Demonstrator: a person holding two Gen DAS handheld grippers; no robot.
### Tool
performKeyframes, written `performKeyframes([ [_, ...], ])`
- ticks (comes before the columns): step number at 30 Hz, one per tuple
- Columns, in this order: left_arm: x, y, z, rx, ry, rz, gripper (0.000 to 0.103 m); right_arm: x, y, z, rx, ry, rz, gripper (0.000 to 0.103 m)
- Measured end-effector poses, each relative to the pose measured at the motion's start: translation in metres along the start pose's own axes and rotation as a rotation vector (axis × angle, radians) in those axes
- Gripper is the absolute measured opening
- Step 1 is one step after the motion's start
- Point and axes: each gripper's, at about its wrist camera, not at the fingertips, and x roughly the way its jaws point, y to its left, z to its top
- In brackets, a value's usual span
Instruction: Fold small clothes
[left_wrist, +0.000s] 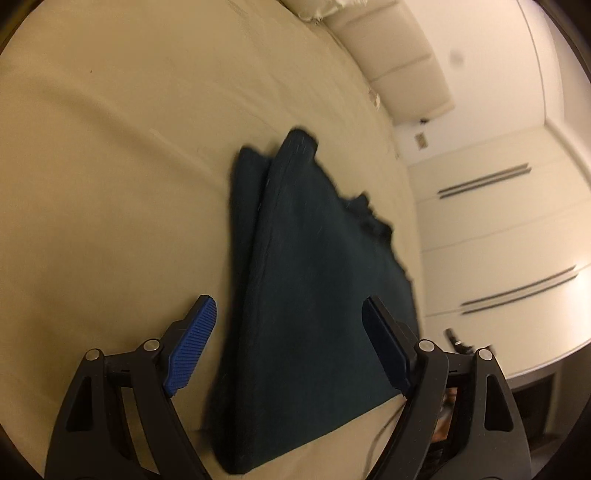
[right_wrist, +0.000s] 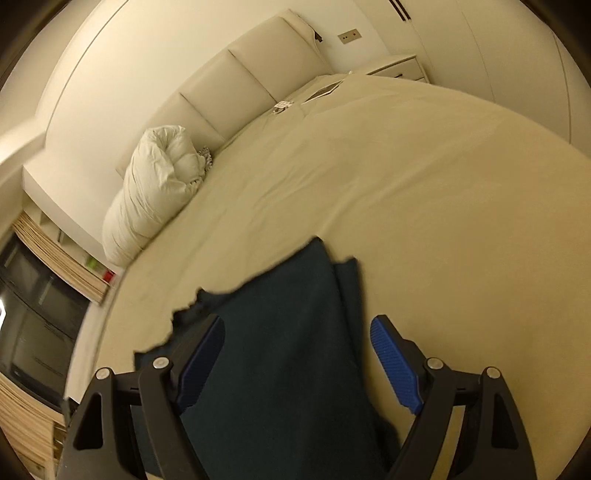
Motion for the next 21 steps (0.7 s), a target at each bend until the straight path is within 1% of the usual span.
performKeyframes([
  [1,-0.002,0.001,-0.019,0.028,-0.004,0.007,0.081,-0.004,-0.005,-0.005,0.007,0.002,-0.006,0.084],
  [3,-0.001,-0.003,-0.027,0.055,-0.007,0.012,0.081,-0.012,-0.019,-0.015,0.027,0.010,-0.012,0.084],
  [5,0.005,-0.009,-0.032,0.083,0.006,0.005,0.081,-0.016,-0.030,-0.026,0.028,0.030,-0.020,0.084],
  [6,0.009,-0.014,-0.032,0.100,0.010,0.011,0.078,-0.018,-0.033,-0.030,0.022,0.040,-0.025,0.084],
  [7,0.010,-0.016,-0.037,0.118,0.010,0.025,0.069,-0.017,-0.033,-0.033,0.005,0.053,-0.031,0.084],
  [8,0.013,-0.019,-0.039,0.132,0.014,0.037,0.065,-0.018,-0.033,-0.039,-0.011,0.063,-0.033,0.083],
  [10,0.015,-0.020,-0.043,0.147,0.010,0.058,0.050,-0.018,-0.030,-0.050,-0.057,0.087,-0.029,0.079],
  [11,0.012,-0.018,-0.053,0.156,0.009,0.067,0.046,-0.017,-0.026,-0.055,-0.087,0.100,-0.030,0.078],
  [12,0.011,-0.020,-0.065,0.161,0.009,0.076,0.038,-0.017,-0.024,-0.060,-0.117,0.111,-0.040,0.074],
  [13,0.015,-0.019,-0.065,0.161,0.008,0.089,0.031,-0.014,-0.020,-0.064,-0.148,0.124,-0.058,0.068],
  [14,0.012,-0.015,-0.066,0.156,0.009,0.089,0.030,-0.010,-0.017,-0.066,-0.170,0.141,-0.075,0.063],
  [15,-0.003,-0.005,-0.071,0.151,0.010,0.088,0.026,-0.007,-0.015,-0.068,-0.180,0.150,-0.091,0.054],
  [16,-0.005,-0.002,-0.074,0.154,0.011,0.099,0.022,-0.007,-0.015,-0.070,-0.188,0.149,-0.108,0.049],
  [17,-0.006,-0.002,-0.076,0.165,0.012,0.108,0.021,-0.007,-0.015,-0.071,-0.190,0.145,-0.117,0.045],
  [19,-0.006,-0.005,-0.080,0.198,0.010,0.125,0.017,-0.009,-0.015,-0.073,-0.187,0.143,-0.126,0.031],
  [20,-0.007,-0.006,-0.082,0.208,0.008,0.130,0.016,-0.010,-0.016,-0.075,-0.191,0.143,-0.139,0.028],
  [21,-0.009,-0.004,-0.084,0.214,0.005,0.131,0.014,-0.010,-0.015,-0.076,-0.197,0.143,-0.149,0.023],
])
